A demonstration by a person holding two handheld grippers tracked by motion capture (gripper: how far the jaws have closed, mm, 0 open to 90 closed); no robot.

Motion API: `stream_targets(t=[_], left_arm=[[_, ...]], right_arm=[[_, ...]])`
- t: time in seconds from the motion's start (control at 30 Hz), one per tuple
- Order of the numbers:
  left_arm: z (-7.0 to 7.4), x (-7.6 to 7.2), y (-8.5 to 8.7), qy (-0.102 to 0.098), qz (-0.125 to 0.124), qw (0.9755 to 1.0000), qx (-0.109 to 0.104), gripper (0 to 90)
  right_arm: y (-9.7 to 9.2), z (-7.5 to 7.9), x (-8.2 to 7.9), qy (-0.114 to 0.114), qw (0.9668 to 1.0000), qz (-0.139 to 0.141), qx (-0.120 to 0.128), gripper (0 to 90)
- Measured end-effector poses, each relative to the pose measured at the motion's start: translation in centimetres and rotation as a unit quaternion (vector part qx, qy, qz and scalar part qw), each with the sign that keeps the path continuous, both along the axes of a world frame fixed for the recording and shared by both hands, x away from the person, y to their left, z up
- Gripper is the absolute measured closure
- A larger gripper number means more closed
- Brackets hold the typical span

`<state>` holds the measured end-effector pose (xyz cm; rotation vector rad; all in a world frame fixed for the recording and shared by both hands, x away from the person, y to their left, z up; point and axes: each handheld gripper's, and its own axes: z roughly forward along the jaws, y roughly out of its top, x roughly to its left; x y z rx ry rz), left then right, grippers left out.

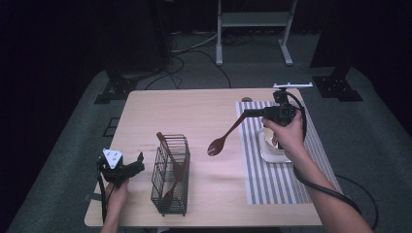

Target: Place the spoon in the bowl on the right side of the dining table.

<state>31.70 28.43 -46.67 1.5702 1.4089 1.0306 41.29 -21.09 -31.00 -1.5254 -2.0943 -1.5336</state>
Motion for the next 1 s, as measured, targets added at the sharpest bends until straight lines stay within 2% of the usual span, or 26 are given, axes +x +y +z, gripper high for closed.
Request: stream_targets(t=[1.0], left_arm=[[0.0,0.0,-0.1,0.001,-0.001,1.0000,0.004,0.0]], right_arm=[[-4.4,-2.3,-0.2,0.020,0.9987,-0.048,0.002,83.6]])
